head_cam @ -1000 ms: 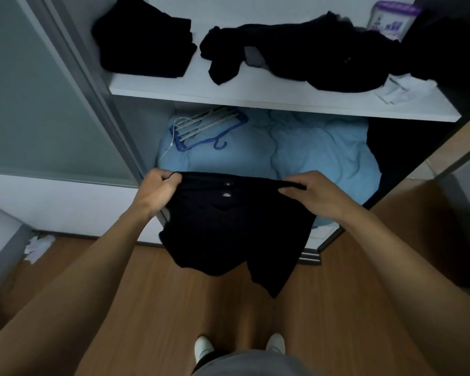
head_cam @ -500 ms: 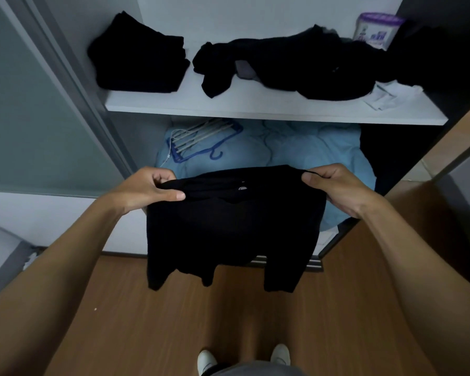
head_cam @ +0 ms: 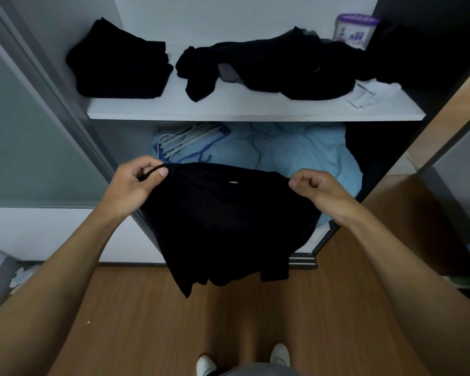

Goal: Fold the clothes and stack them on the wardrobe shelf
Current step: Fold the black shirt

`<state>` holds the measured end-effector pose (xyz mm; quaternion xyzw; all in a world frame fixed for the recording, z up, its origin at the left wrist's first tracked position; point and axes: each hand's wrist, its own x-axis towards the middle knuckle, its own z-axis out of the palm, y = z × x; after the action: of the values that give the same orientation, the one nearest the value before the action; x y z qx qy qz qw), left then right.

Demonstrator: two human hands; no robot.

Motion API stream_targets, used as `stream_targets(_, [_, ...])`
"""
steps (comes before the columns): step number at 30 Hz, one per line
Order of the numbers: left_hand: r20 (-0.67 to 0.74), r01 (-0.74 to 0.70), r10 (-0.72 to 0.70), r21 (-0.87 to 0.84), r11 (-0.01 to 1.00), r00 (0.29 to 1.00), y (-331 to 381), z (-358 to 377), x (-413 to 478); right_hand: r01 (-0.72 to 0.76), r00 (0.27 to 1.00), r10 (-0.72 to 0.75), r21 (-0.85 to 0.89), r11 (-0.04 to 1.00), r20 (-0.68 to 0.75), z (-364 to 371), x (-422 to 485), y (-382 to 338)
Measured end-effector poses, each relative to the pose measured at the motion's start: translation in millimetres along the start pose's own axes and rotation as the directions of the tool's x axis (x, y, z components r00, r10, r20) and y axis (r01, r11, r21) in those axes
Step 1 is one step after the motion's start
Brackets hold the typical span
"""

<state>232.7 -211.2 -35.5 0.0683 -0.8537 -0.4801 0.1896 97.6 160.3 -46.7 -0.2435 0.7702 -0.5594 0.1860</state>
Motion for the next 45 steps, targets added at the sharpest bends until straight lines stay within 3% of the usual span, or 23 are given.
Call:
stream_targets(3, [0.047, 0.002, -0.003, 0.027, 1.000, 0.999, 4.4, 4.3, -2.6, 0.058, 0.998, -0.058, 0.036, 0.998, 0.010, 2.7, -2.1, 1.3])
stream_targets(8, [0.215, -0.056, 0.028, 0.126, 0.990, 0.976, 16.2, 17.7, -10.6, 0.148, 0.950, -0.123, 0.070, 0.986, -0.286, 3.1, 0.1, 1.6])
stream_targets(13, [0.018, -0.166, 0.165, 0.077, 0.983, 0.986, 28.4, 33.4, -18.3, 0.098, 0.941, -0.075, 0.051, 0.994, -0.330, 11.7, -4.8, 6.7])
stream_targets(17, [-0.143, -0.145, 0.136, -0.054, 0.988, 0.980, 27.7, 41.2, -17.5, 0.075, 0.961, -0.058, 0.052, 0.996, -0.271, 18.8, -7.9, 7.5])
stream_targets(21, [-0.183, -0.053, 0.038, -0.075, 0.996, 0.982, 14.6, 42.5, -16.7, 0.070, 0.966, -0.059, 0.035, 0.997, -0.252, 19.7, -8.8, 7.0])
stream_targets(24, [-0.066, 0.027, -0.022, 0.068, 0.997, 0.998, -1.7, 45.9, -22.3, 0.016, 0.924, -0.048, -0.086, 0.996, -0.379, 22.2, -4.2, 13.5])
stream_targets(26, [0.043, 0.157, -0.163, 0.132, 0.979, 0.986, -9.9, 52.1, -27.5, -0.080, 0.899, 0.000, -0.163, 0.983, -0.438, 27.9, -1.0, 22.0])
stream_targets(28, [0.168, 0.386, -0.396, 0.089, 0.918, 0.903, -8.3, 61.8, -35.1, -0.210, 0.870, 0.117, -0.145, 0.967, -0.478, 37.0, -0.3, 31.1])
stream_targets(30, [0.196, 0.556, -0.548, 0.020, 0.831, 0.813, -3.8, 77.2, -43.4, -0.317, 0.824, 0.252, -0.045, 0.947, -0.507, 48.1, -2.8, 40.8])
stream_targets(33, [0.191, 0.696, -0.670, -0.171, 0.697, 0.718, 6.7, 104.2, -51.0, -0.341, 0.764, 0.395, 0.200, 0.919, -0.510, 66.5, -12.7, 46.0])
stream_targets(35, [0.277, 0.728, -0.674, -0.240, 0.642, 0.685, 15.1, 120.9, -57.9, -0.330, 0.791, 0.406, 0.240, 0.913, -0.458, 81.7, -21.7, 44.5])
stream_targets(40, [0.346, 0.690, -0.597, -0.346, 0.635, 0.723, 34.3, 145.7, -66.5, -0.270, 0.890, 0.314, 0.175, 0.947, -0.330, 120.8, -40.6, 29.4])
stream_targets(45, [0.231, 0.529, -0.478, -0.298, 0.794, 0.847, 45.9, 152.3, -71.4, -0.200, 0.905, 0.281, 0.266, 0.943, -0.319, 132.8, -49.9, 17.2])
